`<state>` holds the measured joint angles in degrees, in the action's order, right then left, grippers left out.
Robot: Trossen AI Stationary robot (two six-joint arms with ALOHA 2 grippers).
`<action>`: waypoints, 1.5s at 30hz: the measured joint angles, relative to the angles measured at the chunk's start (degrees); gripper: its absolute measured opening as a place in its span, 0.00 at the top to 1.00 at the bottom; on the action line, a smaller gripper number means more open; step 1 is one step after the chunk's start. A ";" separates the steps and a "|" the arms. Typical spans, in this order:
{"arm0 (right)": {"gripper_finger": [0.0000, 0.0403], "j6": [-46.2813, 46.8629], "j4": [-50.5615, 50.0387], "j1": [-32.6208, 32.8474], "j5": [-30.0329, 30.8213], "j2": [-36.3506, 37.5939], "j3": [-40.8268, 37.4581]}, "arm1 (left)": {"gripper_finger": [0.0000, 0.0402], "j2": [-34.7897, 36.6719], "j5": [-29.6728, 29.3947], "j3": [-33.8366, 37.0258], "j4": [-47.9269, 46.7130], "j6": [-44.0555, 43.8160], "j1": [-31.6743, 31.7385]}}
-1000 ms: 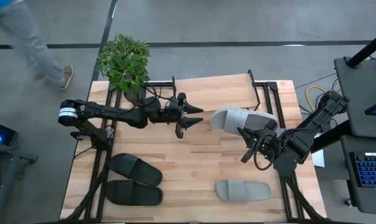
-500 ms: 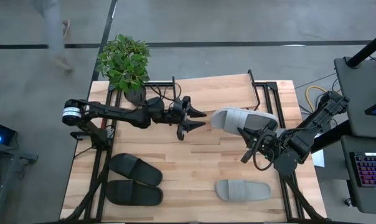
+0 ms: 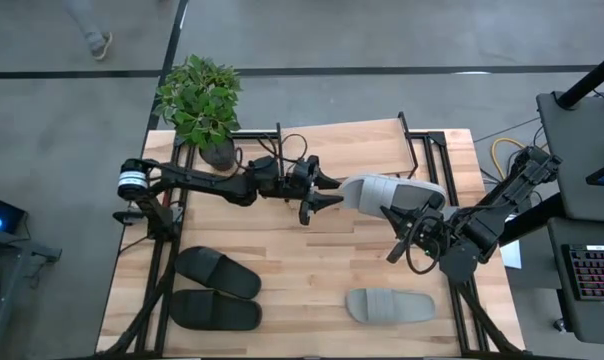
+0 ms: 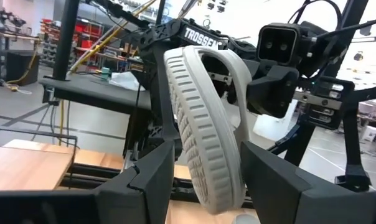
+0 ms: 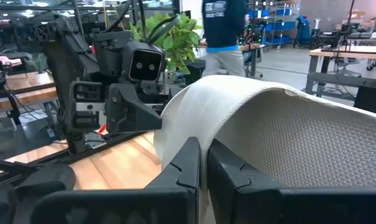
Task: Pick and place slides into the shelf
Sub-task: Put the top gray slide on the shelf
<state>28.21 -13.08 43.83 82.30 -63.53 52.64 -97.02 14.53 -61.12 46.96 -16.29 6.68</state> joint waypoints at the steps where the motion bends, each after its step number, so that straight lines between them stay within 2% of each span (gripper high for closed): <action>1: 0.98 0.00 0.00 0.00 0.00 0.00 0.00 | 0.58 -0.46 0.07 -0.57 0.03 0.00 -0.02; 9: 0.98 0.02 -0.04 0.00 -0.19 0.00 0.00 | 0.61 -2.93 0.27 -2.99 0.02 0.13 -0.04; 12: 0.98 0.02 -0.01 0.00 -0.24 0.00 0.00 | 0.70 -2.66 0.17 -2.99 0.00 0.13 -0.06; 17: 0.98 0.02 0.04 0.00 -0.55 0.00 0.00 | 0.93 -2.06 -0.31 -2.87 -0.08 0.25 0.10; 18: 0.98 0.02 0.04 0.02 -0.61 0.00 0.00 | 0.95 -2.05 -0.29 -2.84 -0.07 0.23 0.11; 27: 0.96 -0.05 0.09 0.02 -1.69 0.14 0.00 | 0.96 -1.92 -0.12 -2.74 -0.03 0.22 0.11; 35: 0.94 -4.37 0.15 0.12 -2.16 1.70 0.00 | 0.96 -1.41 0.15 -2.60 -0.02 0.18 0.20; 45: 0.89 -6.58 -0.03 0.74 -1.95 4.48 0.00 | 0.96 2.50 0.62 -2.16 -3.91 0.23 1.65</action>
<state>21.62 -13.11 44.57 80.35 -59.05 52.64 -94.52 15.15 -63.29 43.05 -16.06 8.33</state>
